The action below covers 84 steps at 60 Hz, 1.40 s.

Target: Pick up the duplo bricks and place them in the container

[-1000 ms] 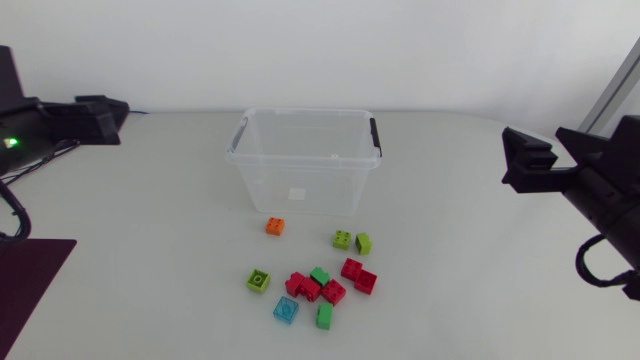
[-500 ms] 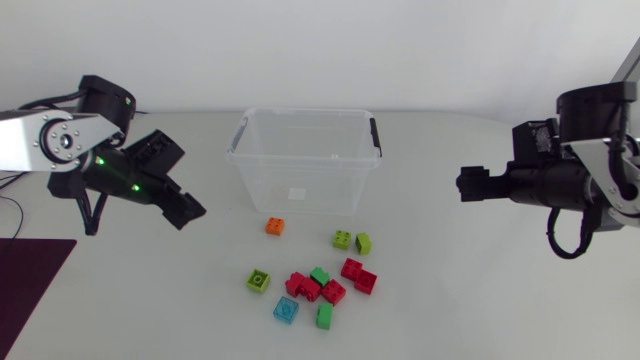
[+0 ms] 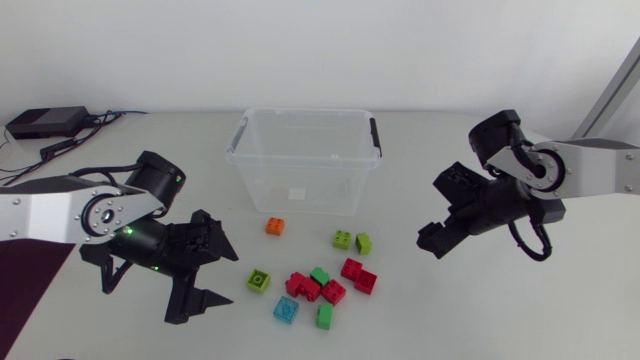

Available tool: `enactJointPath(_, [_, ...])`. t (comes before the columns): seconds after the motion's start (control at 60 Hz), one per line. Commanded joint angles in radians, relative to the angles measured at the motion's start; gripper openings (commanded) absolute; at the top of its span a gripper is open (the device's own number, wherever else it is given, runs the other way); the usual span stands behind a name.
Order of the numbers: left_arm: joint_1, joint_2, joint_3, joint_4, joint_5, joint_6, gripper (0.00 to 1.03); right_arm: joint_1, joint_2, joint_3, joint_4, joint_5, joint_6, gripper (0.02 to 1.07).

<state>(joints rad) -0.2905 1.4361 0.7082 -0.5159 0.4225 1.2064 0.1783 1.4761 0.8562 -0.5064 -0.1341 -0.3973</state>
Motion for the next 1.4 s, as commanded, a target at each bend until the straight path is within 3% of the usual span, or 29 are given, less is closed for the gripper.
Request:
enactJointPath(0.0, [-0.030,0.050,0.045,0.001,0.018,0.064,0.91,0.027,-0.014,-0.022,0.032,-0.012,-0.025,1.02])
enactJointPath(0.083, [-0.061,0.110,0.066,0.001,0.016,0.088,0.89,0.047,-0.046,-0.054,0.094,-0.025,0.097,1.02])
enactJointPath(0.2, [-0.081,0.196,0.112,0.001,0.012,0.114,0.87,0.122,-0.037,-0.025,0.117,0.039,0.239,1.02])
enactJointPath(0.333, [-0.087,0.264,0.149,0.028,-0.007,0.130,0.81,0.164,0.064,0.063,0.089,-0.010,0.293,1.02])
enactJointPath(0.433, [-0.098,0.307,0.165,0.036,-0.024,0.131,0.69,0.210,0.128,0.103,0.078,-0.007,0.336,1.02])
enactJointPath(0.55, [-0.121,0.351,0.175,0.036,-0.060,0.133,0.34,0.282,0.167,0.142,0.081,0.070,0.407,1.02])
enactJointPath(0.633, [-0.125,0.372,0.191,0.010,-0.088,0.125,0.32,0.314,0.193,0.155,0.081,0.083,0.423,1.02])
enactJointPath(0.8, [-0.111,0.408,0.298,-0.191,-0.097,0.096,0.25,0.329,0.250,0.161,0.101,0.103,0.437,0.92])
enactJointPath(0.95, [-0.091,0.262,0.312,-0.253,-0.074,0.059,0.25,0.332,0.274,0.150,0.129,0.105,0.443,0.85])
enactJointPath(1.067, [-0.075,0.075,0.343,-0.315,-0.014,0.013,0.25,0.342,0.320,0.145,0.172,0.125,0.443,0.71])
enactJointPath(1.167, [-0.067,-0.031,0.378,-0.319,0.022,-0.056,0.25,0.359,0.346,0.144,0.184,0.139,0.443,0.68])
enactJointPath(1.3, [-0.052,-0.112,0.481,-0.317,0.087,-0.186,0.25,0.368,0.355,0.127,0.218,0.151,0.443,0.41])
enactJointPath(1.383, [-0.035,-0.109,0.505,-0.197,0.107,-0.320,0.25,0.371,0.355,0.106,0.220,0.160,0.436,0.35])
